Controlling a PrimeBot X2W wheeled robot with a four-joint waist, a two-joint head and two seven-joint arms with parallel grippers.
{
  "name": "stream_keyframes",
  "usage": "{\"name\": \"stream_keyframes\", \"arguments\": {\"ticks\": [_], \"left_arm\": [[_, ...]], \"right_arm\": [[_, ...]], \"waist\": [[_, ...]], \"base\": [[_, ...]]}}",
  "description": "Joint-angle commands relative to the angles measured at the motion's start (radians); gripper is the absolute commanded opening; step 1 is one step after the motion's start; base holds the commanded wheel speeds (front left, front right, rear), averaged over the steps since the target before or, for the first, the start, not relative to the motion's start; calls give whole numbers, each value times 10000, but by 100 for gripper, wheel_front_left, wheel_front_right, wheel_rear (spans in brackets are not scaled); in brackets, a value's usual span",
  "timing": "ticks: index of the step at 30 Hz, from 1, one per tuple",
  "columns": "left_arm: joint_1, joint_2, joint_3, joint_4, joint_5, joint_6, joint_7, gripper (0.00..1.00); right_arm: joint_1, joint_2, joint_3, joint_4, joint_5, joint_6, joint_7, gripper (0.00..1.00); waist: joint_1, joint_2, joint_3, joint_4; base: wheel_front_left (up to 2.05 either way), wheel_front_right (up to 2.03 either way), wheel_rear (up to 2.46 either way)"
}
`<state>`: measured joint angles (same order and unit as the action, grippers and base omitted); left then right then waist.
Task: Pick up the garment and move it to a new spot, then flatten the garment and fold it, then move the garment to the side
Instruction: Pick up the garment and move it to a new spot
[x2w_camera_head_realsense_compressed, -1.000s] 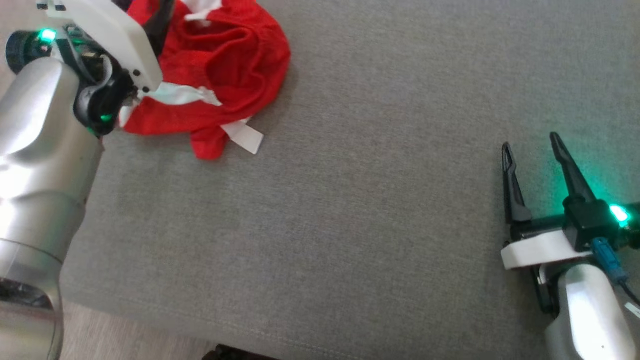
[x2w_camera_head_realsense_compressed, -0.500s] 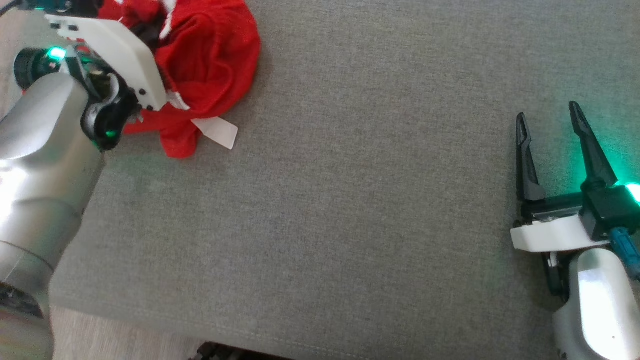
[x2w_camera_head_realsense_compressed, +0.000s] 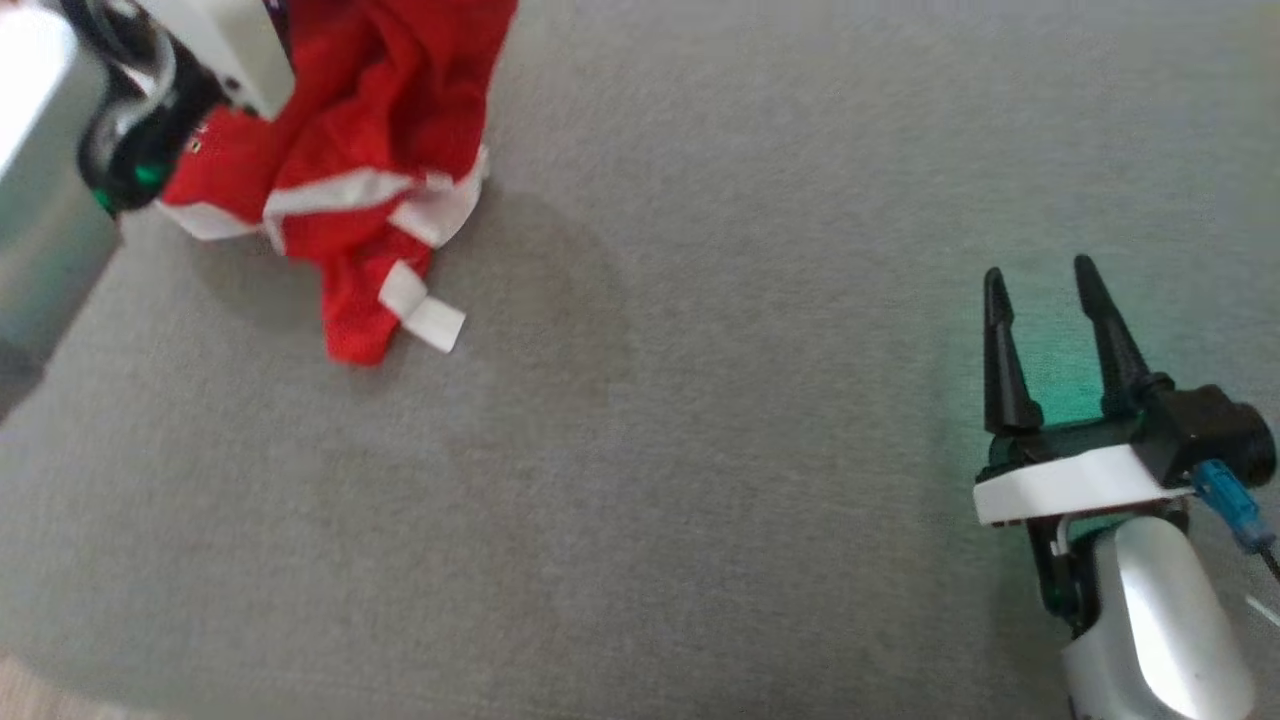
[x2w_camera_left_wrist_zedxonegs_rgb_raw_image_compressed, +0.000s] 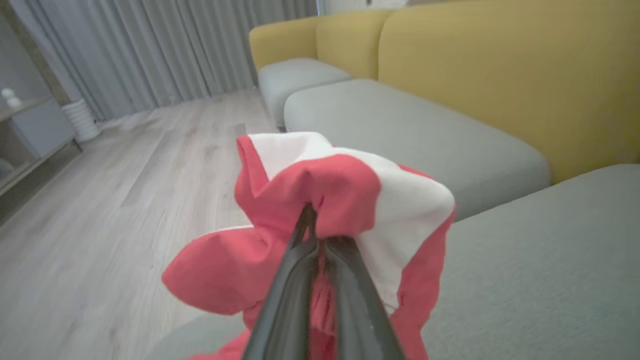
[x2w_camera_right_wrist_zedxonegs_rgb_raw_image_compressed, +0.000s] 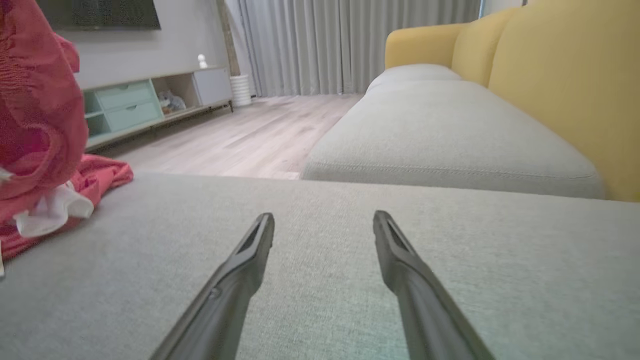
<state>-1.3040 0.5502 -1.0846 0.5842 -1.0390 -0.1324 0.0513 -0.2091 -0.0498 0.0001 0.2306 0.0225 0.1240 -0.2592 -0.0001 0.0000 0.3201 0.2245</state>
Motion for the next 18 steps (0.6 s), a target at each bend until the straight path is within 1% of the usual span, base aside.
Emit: {"name": "stream_keyframes", "arguments": {"ticks": [1, 4, 9, 14, 16, 18], "left_arm": [[-964, 455, 271, -402, -159, 18, -69, 0], [-1515, 368, 76, -787, -141, 18, -197, 0], [-2079, -145, -57, -927, -213, 18, -346, 0], [-2184, -1062, 90, -356, -684, 18, -495, 0], [-1980, -1405, 176, -77, -821, 57, -811, 0], [-1612, -1724, 318, 121, -995, 130, -1300, 0]], "right_arm": [[167, -7, 371, -215, 288, 67, -26, 100], [309, -6, 513, -169, 1011, 67, -26, 100], [415, -6, 902, -132, 2162, 67, -26, 100], [350, -6, 1453, -308, 2689, 67, -26, 100], [365, -6, 1569, -383, 2873, 67, -26, 100], [374, -5, 1556, -478, 3068, 67, -26, 100]], "waist": [[1, 0, -914, -911], [1, 0, -1383, -1568], [1, 0, -1918, -2922], [1, 0, -2050, -4332], [1, 0, -2033, -4843], [1, 0, -1901, -5190]], "base": [[0, 0, 0], [0, 0, 0], [0, 0, 0], [0, 0, 0], [0, 0, 0], [0, 0, 0]]}}
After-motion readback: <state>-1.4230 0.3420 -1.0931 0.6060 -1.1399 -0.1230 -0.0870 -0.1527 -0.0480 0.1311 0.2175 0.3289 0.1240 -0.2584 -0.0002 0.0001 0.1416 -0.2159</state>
